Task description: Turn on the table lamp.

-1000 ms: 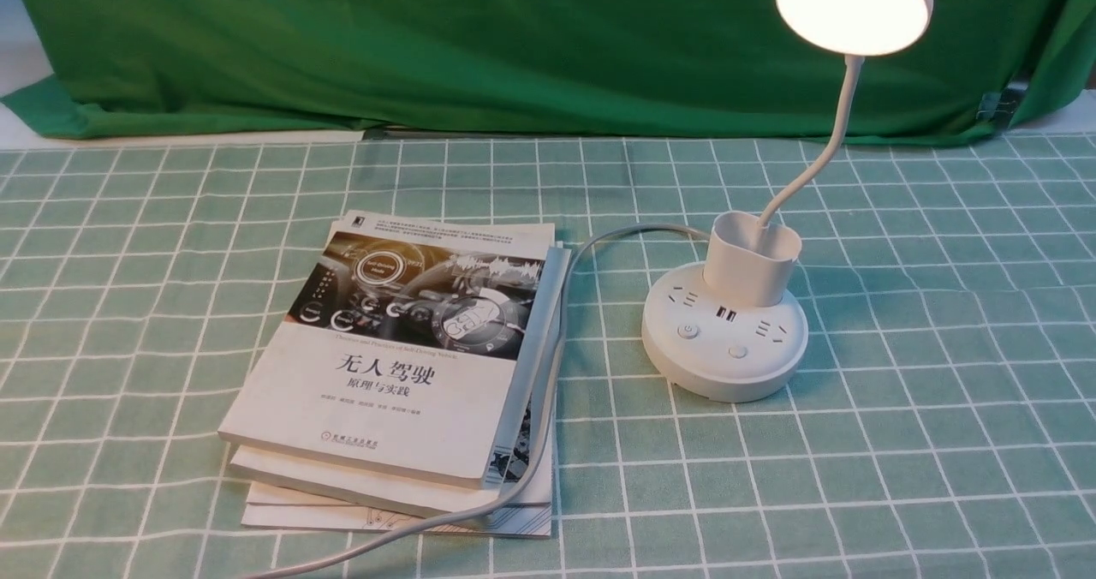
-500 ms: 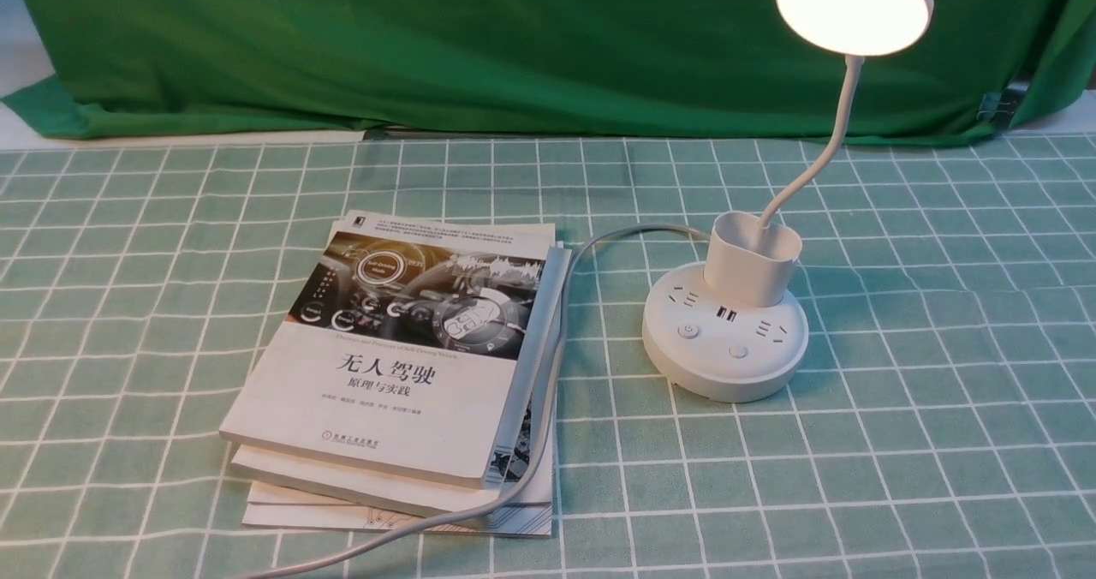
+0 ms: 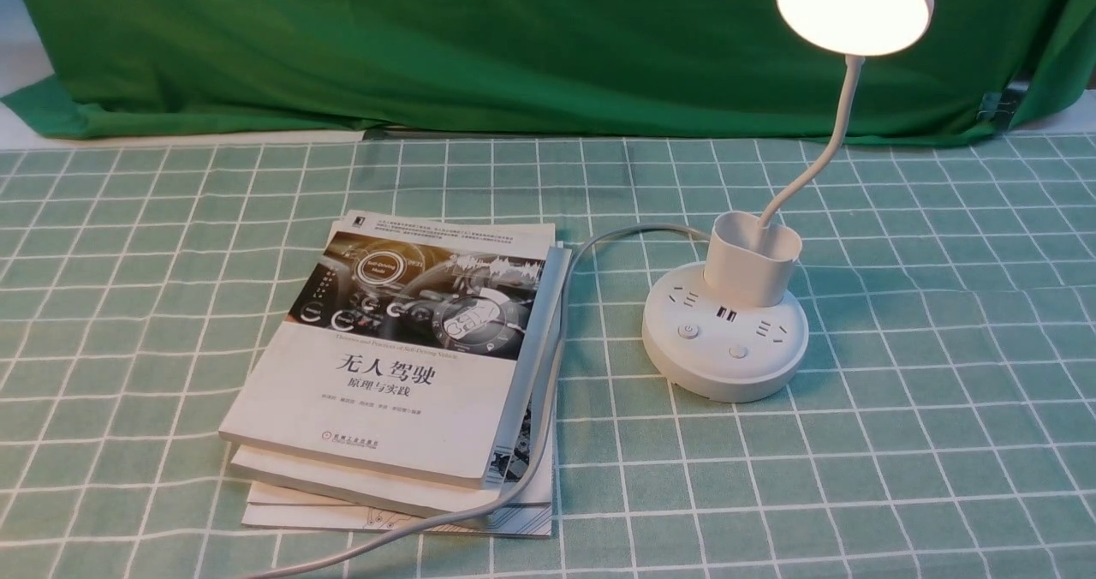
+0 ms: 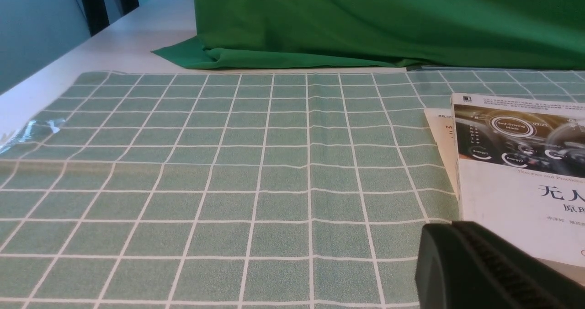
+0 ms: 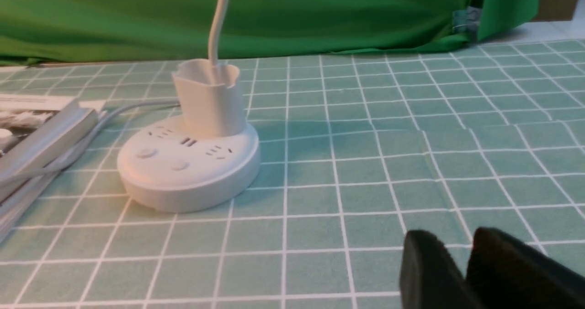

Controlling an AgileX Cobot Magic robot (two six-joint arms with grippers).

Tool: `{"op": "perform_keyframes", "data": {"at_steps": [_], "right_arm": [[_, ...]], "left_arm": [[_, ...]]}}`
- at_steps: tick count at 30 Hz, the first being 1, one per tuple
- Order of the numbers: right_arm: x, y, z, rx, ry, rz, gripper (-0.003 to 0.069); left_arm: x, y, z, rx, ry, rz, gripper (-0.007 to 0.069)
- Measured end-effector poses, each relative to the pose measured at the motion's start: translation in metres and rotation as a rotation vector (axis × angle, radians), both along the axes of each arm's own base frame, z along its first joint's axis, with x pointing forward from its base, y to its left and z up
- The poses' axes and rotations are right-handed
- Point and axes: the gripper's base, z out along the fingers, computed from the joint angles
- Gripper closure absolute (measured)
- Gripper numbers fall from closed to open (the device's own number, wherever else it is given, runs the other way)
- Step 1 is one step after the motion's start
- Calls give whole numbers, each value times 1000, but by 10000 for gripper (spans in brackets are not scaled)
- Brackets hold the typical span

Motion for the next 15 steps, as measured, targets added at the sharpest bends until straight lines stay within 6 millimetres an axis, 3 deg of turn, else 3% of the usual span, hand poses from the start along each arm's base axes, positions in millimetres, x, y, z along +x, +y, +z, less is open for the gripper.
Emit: {"op": "perform_keyframes", "data": {"at_steps": [15], "right_arm": [[0,0,0,0,0,2,442]], "left_arm": [[0,0,0,0,0,0,603]]}}
